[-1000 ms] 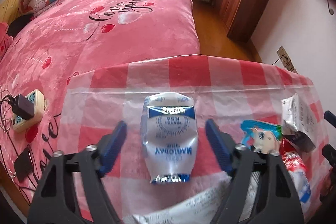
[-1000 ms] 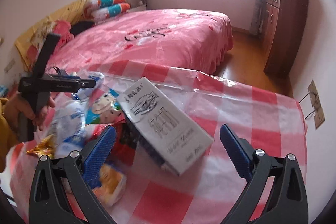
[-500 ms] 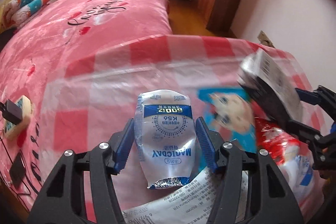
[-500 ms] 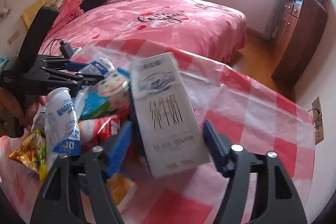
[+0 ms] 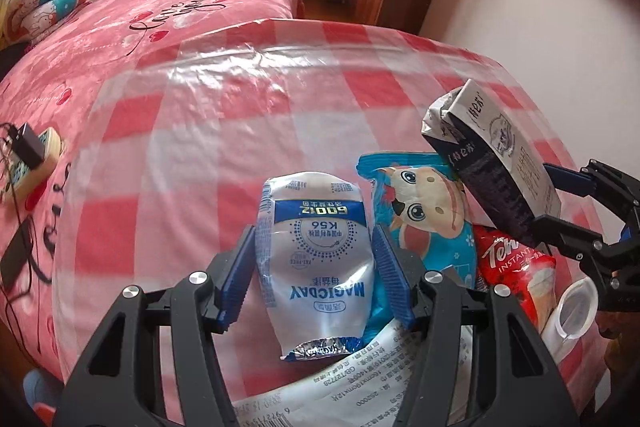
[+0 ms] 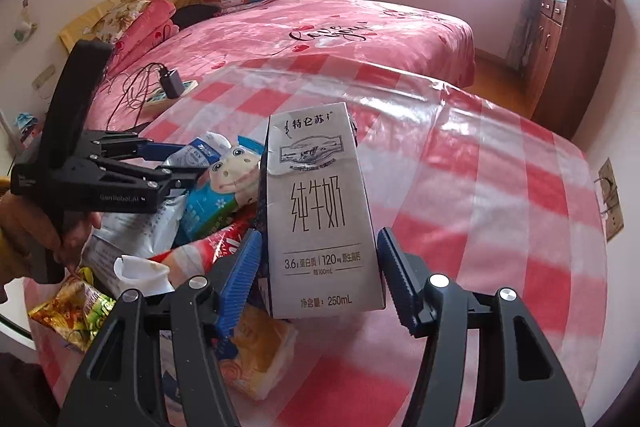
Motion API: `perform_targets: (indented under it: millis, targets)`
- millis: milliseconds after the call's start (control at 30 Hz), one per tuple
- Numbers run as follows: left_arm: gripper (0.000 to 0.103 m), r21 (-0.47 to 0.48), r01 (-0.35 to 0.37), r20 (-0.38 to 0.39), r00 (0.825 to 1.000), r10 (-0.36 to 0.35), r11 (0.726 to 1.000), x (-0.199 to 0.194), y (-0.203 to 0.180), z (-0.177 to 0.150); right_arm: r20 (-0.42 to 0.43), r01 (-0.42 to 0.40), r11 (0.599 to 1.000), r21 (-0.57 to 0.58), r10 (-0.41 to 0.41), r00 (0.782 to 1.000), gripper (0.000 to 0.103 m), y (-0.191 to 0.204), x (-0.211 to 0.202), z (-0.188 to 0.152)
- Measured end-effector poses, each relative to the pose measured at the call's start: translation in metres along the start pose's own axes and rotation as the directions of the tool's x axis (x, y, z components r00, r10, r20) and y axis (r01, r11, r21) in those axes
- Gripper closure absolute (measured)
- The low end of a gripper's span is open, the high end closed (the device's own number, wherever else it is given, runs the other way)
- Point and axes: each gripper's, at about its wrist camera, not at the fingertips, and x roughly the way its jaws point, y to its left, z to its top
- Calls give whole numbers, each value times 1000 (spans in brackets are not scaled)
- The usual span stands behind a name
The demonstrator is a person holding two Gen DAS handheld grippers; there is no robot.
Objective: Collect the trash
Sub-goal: 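Release the milk carton and grasp the blue cartoon snack bag with the right tool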
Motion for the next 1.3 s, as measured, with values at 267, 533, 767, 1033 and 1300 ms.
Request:
perform_targets:
  millis: [267, 533, 767, 1033, 1300]
  targets:
    - [44, -34, 20, 12, 1000, -20, 999, -17, -5, -30, -29, 61, 998, 9, -61, 998, 39, 20, -17, -21]
    - [44, -113, 9, 46, 999, -4, 994, -22, 11, -33, 40, 98, 992, 84, -102, 994, 26, 27, -38, 0]
    - [44, -178, -3, 98, 995, 21, 984, -36, 32, -38, -110, -65, 978, 197, 88, 990, 33, 48, -4, 22]
    - [44, -165, -33, 125, 991, 54, 986, -53, 45, -48, -299, 52, 974, 222, 17, 954, 38, 69, 54, 33]
    - [44, -191, -5, 144, 989, 33, 982, -65, 56, -58, -274, 116, 980, 162, -69, 959, 41, 84, 69, 38]
